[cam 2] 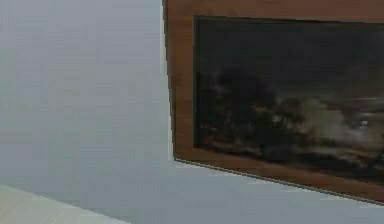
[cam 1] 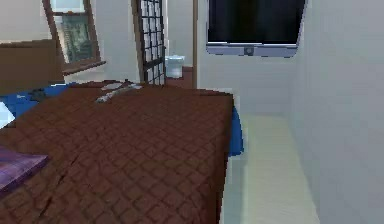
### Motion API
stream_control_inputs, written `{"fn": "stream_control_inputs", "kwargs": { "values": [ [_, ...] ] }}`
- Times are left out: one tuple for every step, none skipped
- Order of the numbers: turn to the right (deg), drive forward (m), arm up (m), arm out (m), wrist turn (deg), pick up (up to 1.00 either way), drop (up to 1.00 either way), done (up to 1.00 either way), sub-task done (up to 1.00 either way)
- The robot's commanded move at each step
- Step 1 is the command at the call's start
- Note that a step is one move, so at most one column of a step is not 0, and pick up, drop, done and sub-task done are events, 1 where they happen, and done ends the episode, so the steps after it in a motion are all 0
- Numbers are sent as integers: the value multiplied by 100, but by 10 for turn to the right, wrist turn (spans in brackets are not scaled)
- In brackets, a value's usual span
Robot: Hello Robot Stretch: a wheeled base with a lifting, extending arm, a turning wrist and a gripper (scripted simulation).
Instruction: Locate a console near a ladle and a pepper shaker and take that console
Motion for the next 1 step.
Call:
{"fn": "stream_control_inputs", "kwargs": {
  "values": [
    [420, 0, 0, 0, 0, 0, 0, 0, 0]
  ]
}}
